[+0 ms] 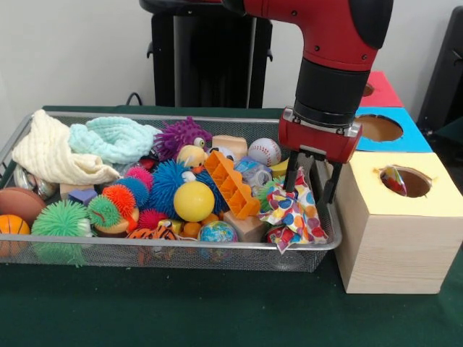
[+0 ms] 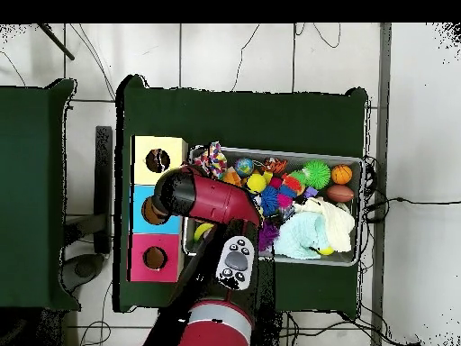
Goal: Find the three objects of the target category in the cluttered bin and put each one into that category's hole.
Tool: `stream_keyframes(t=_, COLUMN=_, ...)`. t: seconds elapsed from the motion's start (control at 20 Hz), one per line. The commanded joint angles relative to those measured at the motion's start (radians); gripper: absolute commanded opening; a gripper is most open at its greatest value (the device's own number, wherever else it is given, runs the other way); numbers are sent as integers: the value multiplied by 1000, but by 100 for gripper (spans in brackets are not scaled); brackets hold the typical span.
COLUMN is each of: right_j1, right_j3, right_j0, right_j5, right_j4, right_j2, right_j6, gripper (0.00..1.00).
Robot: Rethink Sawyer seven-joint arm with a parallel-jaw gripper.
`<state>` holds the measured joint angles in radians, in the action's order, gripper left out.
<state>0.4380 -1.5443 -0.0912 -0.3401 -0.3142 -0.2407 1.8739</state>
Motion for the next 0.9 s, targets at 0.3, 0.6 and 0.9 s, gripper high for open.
stream_keyframes(t=0.3, right_j1=-59, right_j3=-22, right_j0=7, right_j5=47, right_j4=39, right_j2=64, right_j6=131, gripper=100)
stream_keyframes(t=0.6, right_j1=-95, right_j3=-28, right_j0=33, right_j5=114, right_j4=40, right_j2=100, right_j6=130, gripper=100)
stream_keyframes(t=0.9, right_j1=-141, right_j3=32, right_j0=35, right_j5=105, right_j4=57, right_j2=77, right_j6=91, gripper=100)
